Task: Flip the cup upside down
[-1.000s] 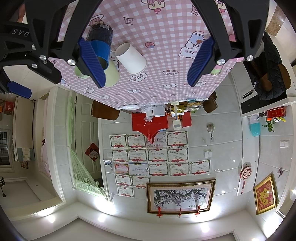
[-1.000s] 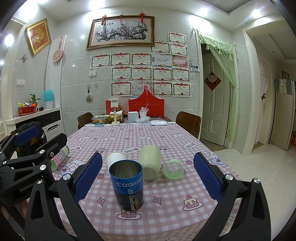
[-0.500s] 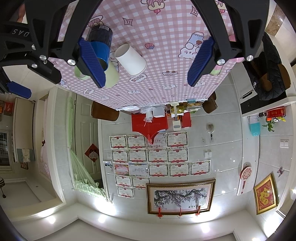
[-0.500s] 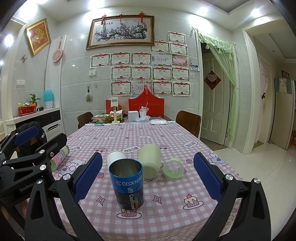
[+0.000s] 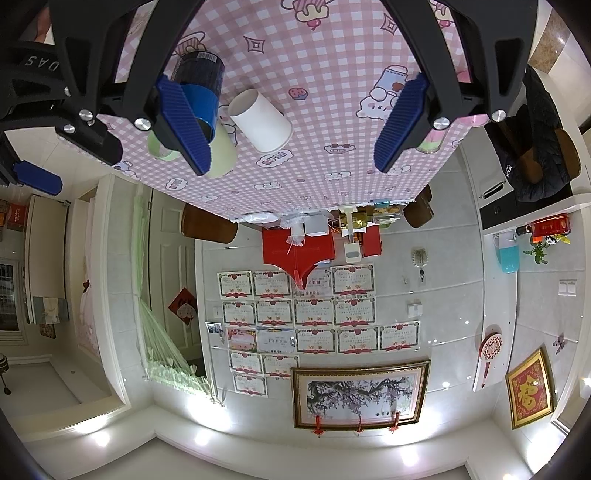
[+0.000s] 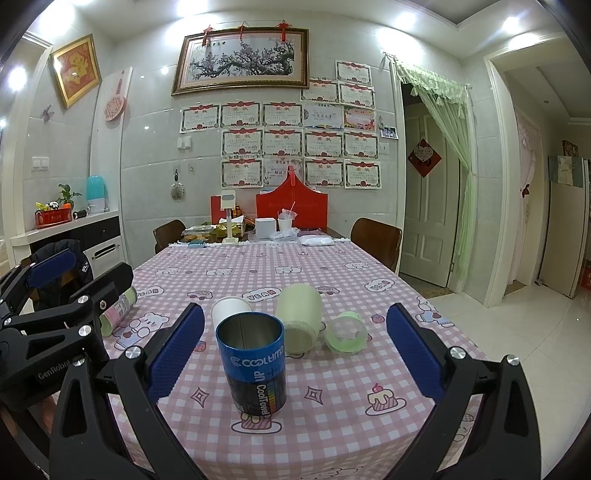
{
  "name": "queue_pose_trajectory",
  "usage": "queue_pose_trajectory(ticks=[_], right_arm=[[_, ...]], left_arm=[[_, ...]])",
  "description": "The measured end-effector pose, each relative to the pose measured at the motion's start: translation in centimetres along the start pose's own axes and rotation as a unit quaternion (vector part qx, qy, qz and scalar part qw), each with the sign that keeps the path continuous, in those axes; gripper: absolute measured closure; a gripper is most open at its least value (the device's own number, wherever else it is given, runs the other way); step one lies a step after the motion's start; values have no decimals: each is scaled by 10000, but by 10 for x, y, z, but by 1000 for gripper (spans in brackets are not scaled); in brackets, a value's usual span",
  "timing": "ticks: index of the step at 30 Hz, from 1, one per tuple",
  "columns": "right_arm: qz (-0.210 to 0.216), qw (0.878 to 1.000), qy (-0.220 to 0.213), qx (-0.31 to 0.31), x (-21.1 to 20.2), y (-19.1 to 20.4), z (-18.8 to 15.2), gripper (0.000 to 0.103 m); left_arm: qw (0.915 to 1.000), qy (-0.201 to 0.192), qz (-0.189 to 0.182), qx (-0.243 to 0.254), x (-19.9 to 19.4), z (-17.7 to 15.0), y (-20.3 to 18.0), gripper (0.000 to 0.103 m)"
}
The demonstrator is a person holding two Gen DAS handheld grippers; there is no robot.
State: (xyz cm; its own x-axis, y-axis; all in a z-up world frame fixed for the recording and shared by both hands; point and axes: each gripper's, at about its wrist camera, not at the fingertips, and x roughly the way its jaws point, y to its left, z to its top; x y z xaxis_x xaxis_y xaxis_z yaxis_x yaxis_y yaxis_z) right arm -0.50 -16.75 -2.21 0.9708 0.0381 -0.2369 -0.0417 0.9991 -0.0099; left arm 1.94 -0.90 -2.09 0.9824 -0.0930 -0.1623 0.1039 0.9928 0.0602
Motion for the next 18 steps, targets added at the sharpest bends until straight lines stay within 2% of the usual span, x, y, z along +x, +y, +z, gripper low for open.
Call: queue_pose_trajectory(ticks=[18], right_arm=[[-42, 10000, 46, -23, 5, -5, -6, 8]], left_arm=[[10000, 42, 10, 13, 3, -3, -3, 14]])
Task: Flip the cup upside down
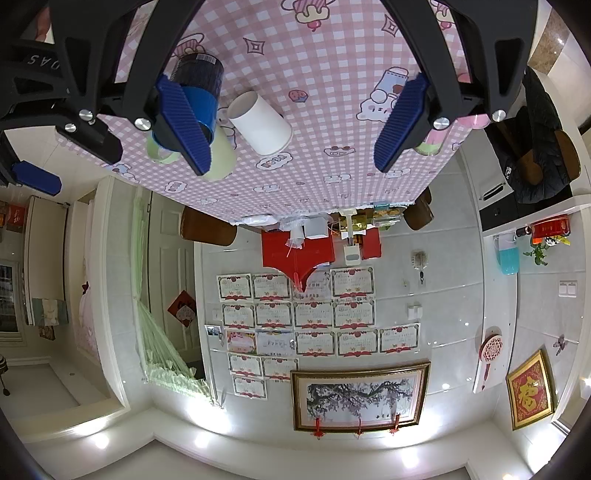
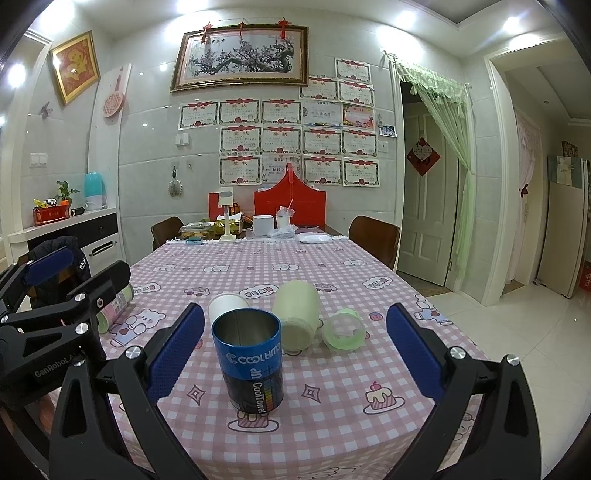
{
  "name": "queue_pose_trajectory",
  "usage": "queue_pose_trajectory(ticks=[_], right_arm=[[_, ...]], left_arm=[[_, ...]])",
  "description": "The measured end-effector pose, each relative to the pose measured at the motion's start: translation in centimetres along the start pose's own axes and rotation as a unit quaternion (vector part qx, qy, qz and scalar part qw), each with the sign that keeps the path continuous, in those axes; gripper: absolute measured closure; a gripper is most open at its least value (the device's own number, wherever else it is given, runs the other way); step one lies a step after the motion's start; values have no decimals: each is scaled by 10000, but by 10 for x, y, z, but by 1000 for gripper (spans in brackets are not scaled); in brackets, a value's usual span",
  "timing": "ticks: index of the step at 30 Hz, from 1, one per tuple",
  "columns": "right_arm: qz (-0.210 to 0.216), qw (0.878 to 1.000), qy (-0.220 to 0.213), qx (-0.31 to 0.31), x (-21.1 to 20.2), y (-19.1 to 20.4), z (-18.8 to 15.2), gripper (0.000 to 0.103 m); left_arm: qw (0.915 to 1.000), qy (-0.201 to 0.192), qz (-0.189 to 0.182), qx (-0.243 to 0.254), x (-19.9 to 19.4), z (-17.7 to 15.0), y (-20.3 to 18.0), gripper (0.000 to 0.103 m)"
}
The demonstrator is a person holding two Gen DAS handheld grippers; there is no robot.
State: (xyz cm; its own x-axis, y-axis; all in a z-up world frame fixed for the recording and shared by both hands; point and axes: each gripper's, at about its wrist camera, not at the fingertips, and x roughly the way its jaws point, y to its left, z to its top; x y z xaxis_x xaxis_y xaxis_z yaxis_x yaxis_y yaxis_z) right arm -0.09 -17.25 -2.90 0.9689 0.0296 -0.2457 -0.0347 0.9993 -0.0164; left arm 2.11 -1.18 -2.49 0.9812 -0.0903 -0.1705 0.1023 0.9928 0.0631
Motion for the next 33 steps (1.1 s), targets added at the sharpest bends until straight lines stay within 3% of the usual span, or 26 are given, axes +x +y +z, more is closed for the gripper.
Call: queue_pose_trajectory(ticks=[20, 33], right_arm=[[-334, 9992, 191, -107, 19, -6, -10, 8], [-711, 9939, 842, 21, 69, -27, -36, 8]], left_arm=[[9994, 314, 12, 143, 22, -13, -10, 14], [9941, 980, 205, 417, 74, -43, -28, 14]])
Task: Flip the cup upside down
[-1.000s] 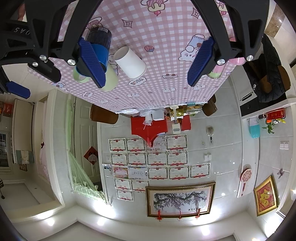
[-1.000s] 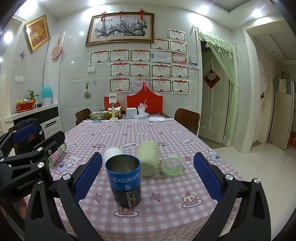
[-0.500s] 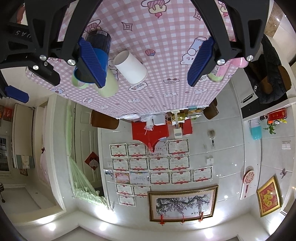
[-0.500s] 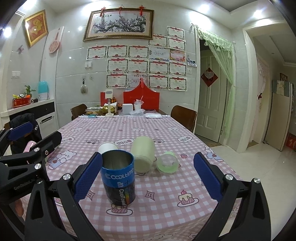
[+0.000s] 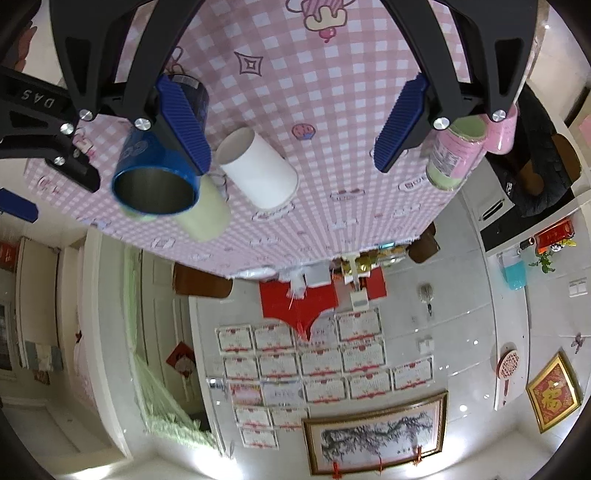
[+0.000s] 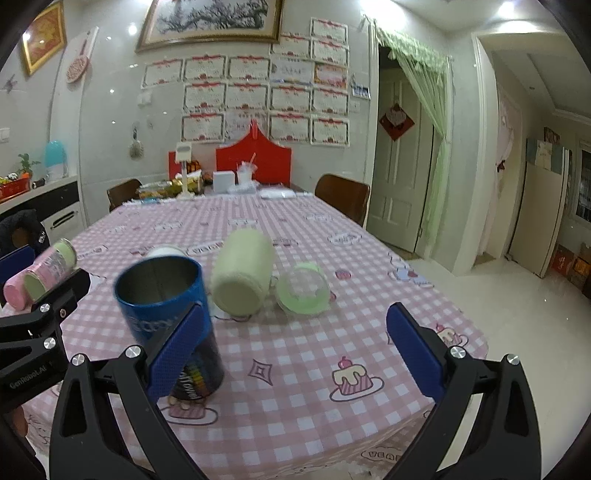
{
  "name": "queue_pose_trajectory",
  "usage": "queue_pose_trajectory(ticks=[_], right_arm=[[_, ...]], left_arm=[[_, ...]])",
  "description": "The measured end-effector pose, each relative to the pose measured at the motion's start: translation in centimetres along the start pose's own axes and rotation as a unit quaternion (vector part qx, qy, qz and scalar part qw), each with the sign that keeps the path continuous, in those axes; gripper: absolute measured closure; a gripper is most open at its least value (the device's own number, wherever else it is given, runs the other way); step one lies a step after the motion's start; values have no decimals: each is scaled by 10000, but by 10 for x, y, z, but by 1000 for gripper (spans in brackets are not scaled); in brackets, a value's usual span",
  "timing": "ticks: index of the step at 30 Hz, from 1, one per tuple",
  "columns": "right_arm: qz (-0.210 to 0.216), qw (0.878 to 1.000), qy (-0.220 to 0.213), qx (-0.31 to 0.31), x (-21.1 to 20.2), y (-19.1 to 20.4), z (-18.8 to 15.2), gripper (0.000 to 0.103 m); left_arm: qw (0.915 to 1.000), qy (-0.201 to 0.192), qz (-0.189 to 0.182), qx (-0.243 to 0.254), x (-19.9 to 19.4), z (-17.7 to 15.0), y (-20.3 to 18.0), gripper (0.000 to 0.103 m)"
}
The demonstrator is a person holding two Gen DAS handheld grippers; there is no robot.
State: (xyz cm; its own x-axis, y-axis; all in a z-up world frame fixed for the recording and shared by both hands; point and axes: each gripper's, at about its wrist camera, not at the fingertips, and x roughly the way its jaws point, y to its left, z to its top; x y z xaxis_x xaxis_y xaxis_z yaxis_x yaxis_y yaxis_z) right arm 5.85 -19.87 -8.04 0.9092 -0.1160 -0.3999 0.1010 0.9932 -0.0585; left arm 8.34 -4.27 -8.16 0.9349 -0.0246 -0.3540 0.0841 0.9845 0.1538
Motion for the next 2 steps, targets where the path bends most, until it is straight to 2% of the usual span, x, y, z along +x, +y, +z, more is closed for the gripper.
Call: queue_pose_trajectory(ticks=[2], right_arm=[[-15, 10000, 90, 7, 8, 0, -1, 8]], left_arm=[[9999, 133, -6, 6, 10, -3, -3, 14]])
